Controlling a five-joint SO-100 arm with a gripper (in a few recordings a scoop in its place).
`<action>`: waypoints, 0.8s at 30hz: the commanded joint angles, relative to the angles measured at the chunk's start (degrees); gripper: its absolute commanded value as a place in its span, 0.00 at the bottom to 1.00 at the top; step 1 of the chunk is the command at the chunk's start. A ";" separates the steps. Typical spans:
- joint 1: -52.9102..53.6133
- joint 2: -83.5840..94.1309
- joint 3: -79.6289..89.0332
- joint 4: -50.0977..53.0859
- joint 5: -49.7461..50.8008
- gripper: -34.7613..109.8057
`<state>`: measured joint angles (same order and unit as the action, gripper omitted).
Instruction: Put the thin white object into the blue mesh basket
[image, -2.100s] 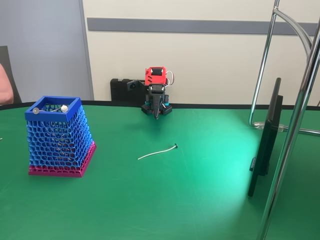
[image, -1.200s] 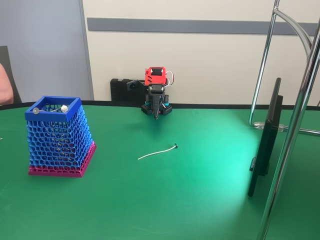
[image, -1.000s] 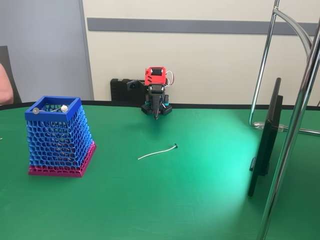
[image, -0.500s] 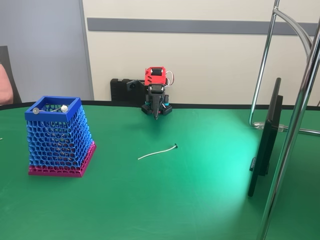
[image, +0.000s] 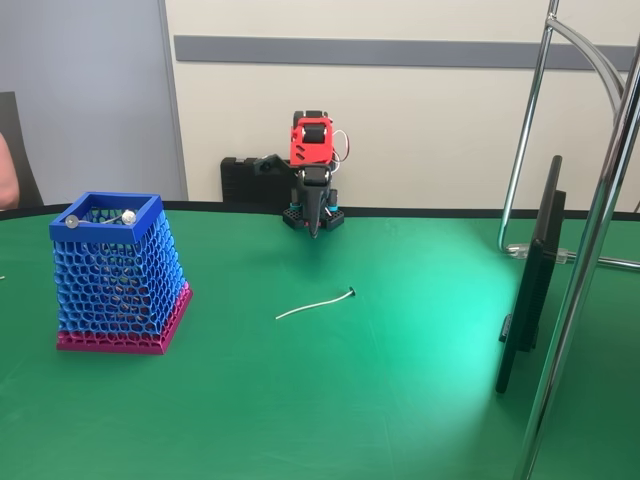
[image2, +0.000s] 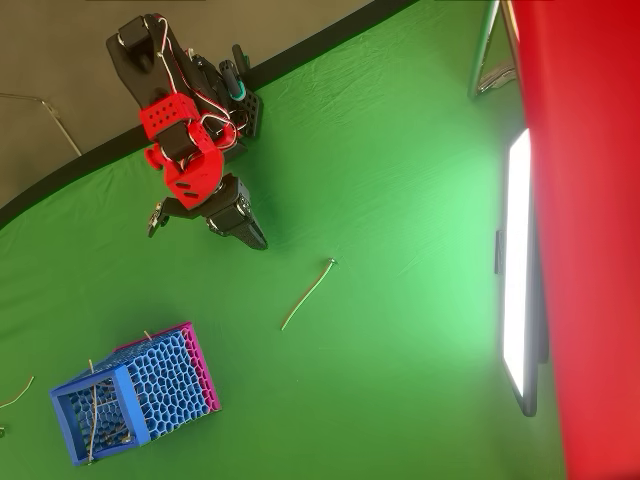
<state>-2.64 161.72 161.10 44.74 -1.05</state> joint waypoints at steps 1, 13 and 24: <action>-0.18 -4.66 -4.48 -1.58 1.32 0.24; 3.69 -34.63 -24.08 -2.90 2.29 0.24; 2.20 -53.88 -45.09 1.85 -3.25 0.24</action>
<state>0.44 110.39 121.46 46.05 -2.64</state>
